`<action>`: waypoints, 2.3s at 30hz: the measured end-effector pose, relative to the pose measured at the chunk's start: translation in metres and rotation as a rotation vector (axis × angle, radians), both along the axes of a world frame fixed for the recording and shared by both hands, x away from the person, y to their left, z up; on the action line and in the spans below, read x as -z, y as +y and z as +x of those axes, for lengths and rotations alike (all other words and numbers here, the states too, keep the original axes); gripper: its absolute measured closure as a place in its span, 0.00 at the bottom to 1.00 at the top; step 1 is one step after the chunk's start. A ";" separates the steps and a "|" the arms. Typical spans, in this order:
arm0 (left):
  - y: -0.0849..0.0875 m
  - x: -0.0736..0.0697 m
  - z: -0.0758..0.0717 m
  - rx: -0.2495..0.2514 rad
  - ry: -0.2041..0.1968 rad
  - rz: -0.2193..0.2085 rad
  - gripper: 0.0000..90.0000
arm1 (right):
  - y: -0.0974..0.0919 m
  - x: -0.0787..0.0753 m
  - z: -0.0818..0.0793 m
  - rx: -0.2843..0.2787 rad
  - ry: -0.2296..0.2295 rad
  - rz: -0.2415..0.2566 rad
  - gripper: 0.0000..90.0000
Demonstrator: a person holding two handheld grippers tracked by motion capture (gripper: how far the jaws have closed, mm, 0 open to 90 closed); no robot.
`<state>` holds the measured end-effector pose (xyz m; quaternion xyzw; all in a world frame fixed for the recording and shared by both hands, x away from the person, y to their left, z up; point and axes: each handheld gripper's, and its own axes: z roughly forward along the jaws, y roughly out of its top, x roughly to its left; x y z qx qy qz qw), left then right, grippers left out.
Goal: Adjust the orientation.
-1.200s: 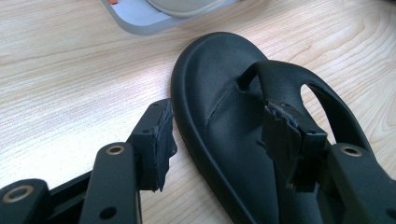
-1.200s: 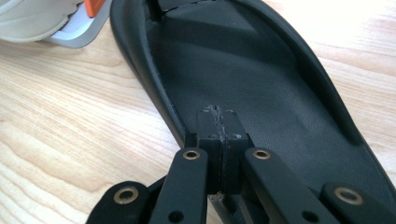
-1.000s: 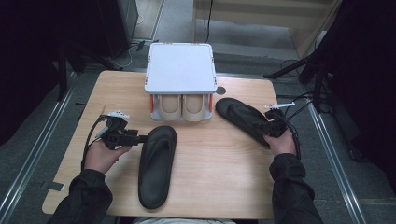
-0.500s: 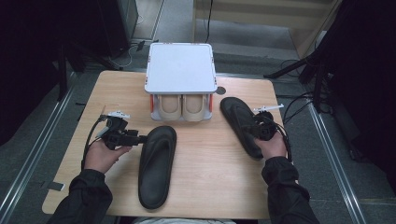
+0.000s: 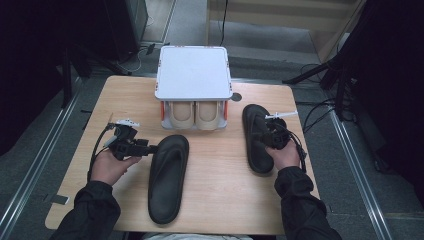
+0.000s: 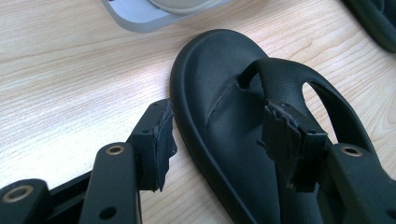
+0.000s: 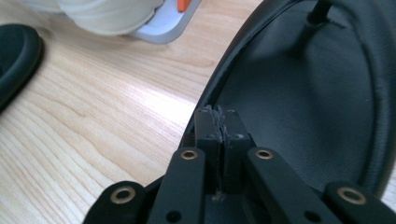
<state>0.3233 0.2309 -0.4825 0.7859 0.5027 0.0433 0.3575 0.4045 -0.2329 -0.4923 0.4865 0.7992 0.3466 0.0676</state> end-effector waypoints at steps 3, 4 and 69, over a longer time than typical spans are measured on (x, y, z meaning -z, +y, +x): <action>0.000 0.000 0.000 0.000 -0.003 0.001 0.49 | -0.004 -0.003 -0.001 0.016 -0.010 0.008 0.94; 0.000 0.000 0.000 -0.001 0.000 0.001 0.49 | -0.005 -0.004 -0.001 0.021 -0.012 0.012 0.93; 0.015 0.000 -0.020 -0.052 -0.012 0.009 0.47 | -0.044 -0.005 0.025 0.216 0.023 0.031 0.80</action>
